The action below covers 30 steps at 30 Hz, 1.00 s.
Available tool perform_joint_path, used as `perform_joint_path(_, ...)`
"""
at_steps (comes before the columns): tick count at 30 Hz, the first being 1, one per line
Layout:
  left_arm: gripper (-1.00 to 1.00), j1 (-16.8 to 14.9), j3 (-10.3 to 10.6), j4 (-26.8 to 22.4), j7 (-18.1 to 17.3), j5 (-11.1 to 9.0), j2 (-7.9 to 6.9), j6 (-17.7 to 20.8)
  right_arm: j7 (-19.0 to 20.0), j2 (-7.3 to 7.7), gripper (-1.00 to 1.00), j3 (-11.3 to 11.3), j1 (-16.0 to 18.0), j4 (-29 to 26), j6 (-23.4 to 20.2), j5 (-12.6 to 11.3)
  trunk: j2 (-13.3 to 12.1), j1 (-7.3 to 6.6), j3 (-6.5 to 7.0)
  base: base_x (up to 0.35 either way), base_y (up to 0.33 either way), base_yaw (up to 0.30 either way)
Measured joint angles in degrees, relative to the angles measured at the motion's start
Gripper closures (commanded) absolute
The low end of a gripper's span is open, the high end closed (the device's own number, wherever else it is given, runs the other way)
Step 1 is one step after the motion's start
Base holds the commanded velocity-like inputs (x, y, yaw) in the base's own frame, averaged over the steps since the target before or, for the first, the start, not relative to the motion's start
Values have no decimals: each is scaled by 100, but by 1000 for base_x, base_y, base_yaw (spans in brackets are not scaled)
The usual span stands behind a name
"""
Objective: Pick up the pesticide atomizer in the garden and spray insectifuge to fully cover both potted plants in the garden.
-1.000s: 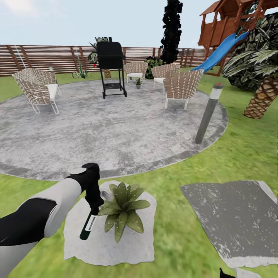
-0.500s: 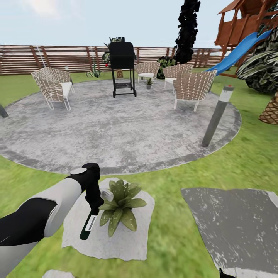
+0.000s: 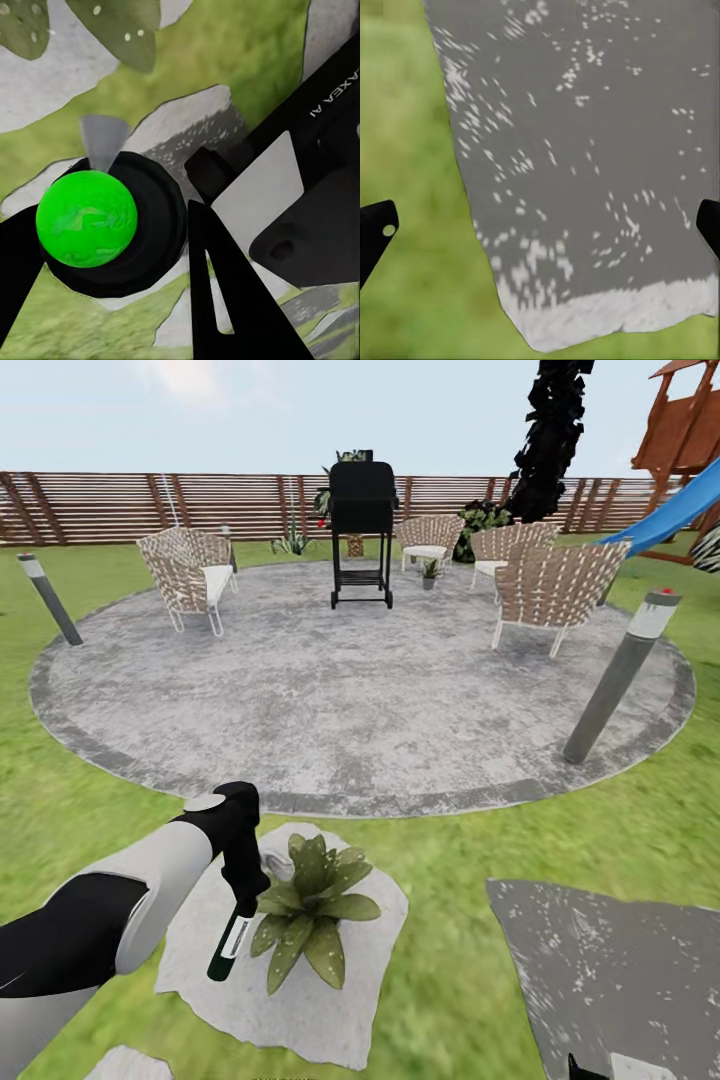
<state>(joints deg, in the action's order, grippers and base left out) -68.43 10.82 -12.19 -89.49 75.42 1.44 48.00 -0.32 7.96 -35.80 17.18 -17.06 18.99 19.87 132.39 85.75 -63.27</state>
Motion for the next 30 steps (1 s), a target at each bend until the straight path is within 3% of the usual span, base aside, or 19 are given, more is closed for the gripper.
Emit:
perform_joint_path(19, 100, 0, -29, 0, 0, 0, -16, 0, 0, 1, -100, 0, 0, 8, 0, 0, 0, 1, 0, -6, -314, 277)
perform_joint_path(30, 100, 0, -17, 0, 0, 0, -53, 69, 0, 3, -100, 1, 0, 9, 0, 0, 0, 2, 0, -178, -286, 277)
